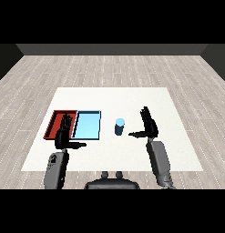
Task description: Pick the blue can and put it in the blue box
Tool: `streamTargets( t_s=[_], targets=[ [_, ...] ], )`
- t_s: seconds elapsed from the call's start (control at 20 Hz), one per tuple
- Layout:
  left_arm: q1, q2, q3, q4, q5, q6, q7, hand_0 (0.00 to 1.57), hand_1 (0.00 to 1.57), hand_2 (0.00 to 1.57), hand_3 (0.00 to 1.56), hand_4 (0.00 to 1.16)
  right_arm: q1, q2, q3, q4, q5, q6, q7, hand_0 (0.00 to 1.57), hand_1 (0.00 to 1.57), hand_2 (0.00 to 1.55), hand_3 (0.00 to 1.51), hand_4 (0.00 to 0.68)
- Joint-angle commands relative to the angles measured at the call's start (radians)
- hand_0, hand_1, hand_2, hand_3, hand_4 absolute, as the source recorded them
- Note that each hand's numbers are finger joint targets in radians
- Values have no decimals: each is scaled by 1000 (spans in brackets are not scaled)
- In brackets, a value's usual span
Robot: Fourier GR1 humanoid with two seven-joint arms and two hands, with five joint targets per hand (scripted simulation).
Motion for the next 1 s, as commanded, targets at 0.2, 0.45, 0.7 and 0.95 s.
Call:
streamTargets(
  t_s=[0.2,0.45,0.7,0.95],
  targets=[
    [-31,-37,-19,37,-60,57,-26,0,0,0,0,0,-80,-33,-41,87,-53,56,-6,0,0,0,0,0],
    [63,-1,17,-134,40,-16,60,0,0,0,0,0,-54,18,4,54,-44,-4,4,0,0,0,0,0],
    [-54,18,60,72,20,-17,-16,0,0,0,0,0,-62,35,145,107,-90,-147,-36,0,0,0,0,0],
    [44,-11,24,-49,23,-15,-1,0,0,0,0,0,-162,35,135,271,-188,-147,-97,0,0,0,0,0]
  ],
)
